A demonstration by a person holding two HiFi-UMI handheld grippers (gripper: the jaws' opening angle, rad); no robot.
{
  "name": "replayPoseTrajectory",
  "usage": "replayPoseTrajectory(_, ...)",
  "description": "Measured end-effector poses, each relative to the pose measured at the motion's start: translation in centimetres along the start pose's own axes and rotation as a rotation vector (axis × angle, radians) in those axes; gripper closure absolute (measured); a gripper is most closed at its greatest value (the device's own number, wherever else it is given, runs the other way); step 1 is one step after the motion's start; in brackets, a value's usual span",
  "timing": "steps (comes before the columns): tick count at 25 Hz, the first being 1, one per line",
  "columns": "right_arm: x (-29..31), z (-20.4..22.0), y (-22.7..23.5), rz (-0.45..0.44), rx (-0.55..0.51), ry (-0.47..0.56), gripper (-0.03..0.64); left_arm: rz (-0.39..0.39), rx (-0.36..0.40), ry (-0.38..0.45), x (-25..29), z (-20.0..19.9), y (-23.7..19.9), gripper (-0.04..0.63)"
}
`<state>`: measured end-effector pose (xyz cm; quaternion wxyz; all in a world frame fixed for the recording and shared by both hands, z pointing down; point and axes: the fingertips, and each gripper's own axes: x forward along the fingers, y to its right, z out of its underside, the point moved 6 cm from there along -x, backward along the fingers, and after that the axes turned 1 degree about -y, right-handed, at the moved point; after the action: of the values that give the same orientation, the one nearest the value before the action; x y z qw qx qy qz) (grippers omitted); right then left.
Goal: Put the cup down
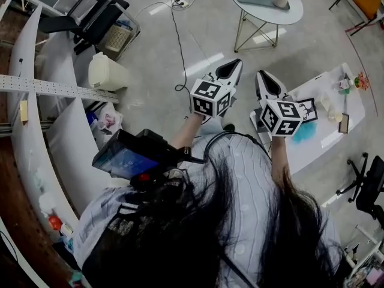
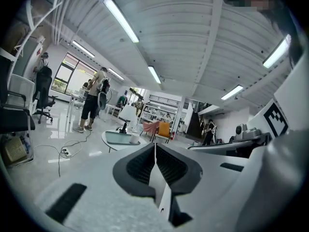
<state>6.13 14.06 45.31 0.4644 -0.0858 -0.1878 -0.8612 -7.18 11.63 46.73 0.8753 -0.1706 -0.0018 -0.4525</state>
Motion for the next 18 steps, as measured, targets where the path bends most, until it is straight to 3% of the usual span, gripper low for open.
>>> replayPoseTrajectory(18, 0.82, -0.35, 0.08, -0.007, -0.008, 0.002, 0.572, 0.009, 0.037, -0.005, 0.64, -0.8, -0.32, 0.574)
